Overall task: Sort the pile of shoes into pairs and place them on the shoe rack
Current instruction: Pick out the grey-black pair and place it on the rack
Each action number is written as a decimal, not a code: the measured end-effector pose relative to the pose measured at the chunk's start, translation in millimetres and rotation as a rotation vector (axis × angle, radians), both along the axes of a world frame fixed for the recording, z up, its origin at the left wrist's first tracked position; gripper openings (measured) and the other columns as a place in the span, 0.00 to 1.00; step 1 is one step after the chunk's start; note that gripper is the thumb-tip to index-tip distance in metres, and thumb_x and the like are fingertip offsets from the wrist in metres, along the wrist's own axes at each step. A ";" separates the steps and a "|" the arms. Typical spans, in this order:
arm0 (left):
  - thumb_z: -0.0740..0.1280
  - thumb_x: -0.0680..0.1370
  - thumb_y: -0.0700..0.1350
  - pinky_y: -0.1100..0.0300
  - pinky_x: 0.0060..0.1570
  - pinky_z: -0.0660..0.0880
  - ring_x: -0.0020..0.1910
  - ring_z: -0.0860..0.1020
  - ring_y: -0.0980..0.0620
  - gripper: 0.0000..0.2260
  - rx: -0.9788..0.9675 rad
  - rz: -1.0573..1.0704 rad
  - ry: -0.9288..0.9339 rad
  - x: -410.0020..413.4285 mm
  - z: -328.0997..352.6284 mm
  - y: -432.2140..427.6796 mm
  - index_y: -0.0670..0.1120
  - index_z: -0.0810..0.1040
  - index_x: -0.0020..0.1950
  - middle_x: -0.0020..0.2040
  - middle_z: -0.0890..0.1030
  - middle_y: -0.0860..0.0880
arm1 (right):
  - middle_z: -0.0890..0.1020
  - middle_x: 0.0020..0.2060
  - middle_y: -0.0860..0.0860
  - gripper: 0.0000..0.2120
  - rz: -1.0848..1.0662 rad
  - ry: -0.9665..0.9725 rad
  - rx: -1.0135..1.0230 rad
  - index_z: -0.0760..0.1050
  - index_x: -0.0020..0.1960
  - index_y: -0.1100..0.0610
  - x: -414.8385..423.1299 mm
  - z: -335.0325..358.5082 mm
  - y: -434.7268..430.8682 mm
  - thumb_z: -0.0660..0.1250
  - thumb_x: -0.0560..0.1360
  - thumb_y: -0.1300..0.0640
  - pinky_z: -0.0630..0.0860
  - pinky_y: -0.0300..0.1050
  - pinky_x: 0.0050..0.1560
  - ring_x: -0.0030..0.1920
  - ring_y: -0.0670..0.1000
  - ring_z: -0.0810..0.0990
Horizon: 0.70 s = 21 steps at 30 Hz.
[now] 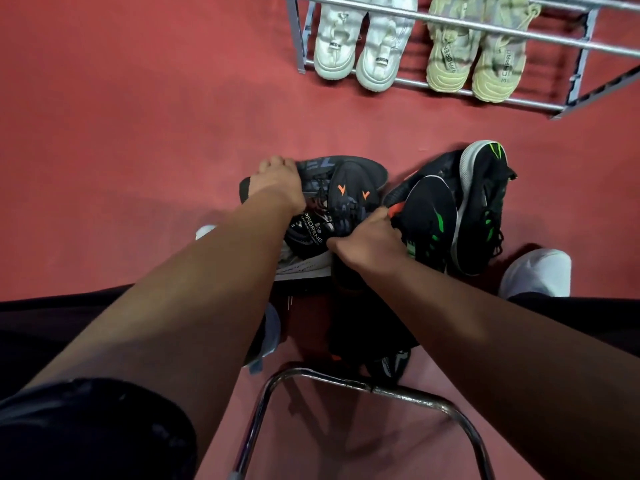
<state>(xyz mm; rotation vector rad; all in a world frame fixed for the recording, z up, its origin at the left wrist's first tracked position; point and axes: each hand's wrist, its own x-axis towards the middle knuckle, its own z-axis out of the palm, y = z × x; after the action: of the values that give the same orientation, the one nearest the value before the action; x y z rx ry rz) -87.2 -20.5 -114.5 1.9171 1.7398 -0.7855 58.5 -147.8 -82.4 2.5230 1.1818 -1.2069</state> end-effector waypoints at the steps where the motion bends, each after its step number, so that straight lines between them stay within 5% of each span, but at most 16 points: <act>1: 0.77 0.71 0.50 0.46 0.66 0.72 0.68 0.69 0.41 0.38 0.017 -0.003 0.016 -0.4 0.9 1.3 0.44 0.66 0.76 0.67 0.69 0.43 | 0.73 0.69 0.56 0.49 0.015 -0.024 -0.020 0.61 0.73 0.60 -2.5 1.6 0.9 0.78 0.64 0.35 0.73 0.53 0.64 0.68 0.61 0.73; 5: 0.79 0.66 0.63 0.47 0.66 0.71 0.67 0.68 0.41 0.44 0.013 -0.114 0.118 -2.4 9.5 9.5 0.47 0.68 0.76 0.67 0.68 0.42 | 0.70 0.68 0.59 0.53 0.080 -0.080 -0.070 0.63 0.74 0.62 -6.8 1.4 0.1 0.77 0.64 0.30 0.73 0.52 0.63 0.68 0.61 0.73; 12: 0.78 0.69 0.57 0.44 0.65 0.76 0.68 0.67 0.40 0.39 -0.032 0.030 -0.062 -2.1 24.8 -10.0 0.41 0.71 0.73 0.65 0.69 0.42 | 0.75 0.66 0.58 0.46 -0.017 0.033 0.024 0.66 0.72 0.61 8.7 11.1 -5.0 0.76 0.65 0.35 0.76 0.50 0.61 0.65 0.62 0.78; 17: 0.73 0.65 0.66 0.51 0.54 0.77 0.62 0.74 0.39 0.33 -0.027 0.150 -0.055 1.1 70.0 -29.5 0.44 0.78 0.60 0.54 0.79 0.43 | 0.79 0.64 0.56 0.41 -0.044 0.194 0.135 0.66 0.70 0.59 35.4 40.2 -9.3 0.74 0.66 0.38 0.77 0.48 0.63 0.64 0.60 0.80; 21: 0.72 0.66 0.64 0.56 0.47 0.76 0.49 0.80 0.42 0.24 0.014 0.198 -0.179 6.9 129.8 -34.7 0.48 0.79 0.51 0.43 0.80 0.48 | 0.73 0.71 0.56 0.52 0.048 0.223 0.291 0.57 0.80 0.55 55.2 85.9 -19.1 0.75 0.63 0.39 0.74 0.53 0.70 0.68 0.59 0.77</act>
<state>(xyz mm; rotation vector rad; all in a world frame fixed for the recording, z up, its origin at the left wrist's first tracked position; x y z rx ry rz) -80.4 -55.2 15.3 1.7323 1.7925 -0.5148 113.7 -166.9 3.5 2.5900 1.5643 -1.4284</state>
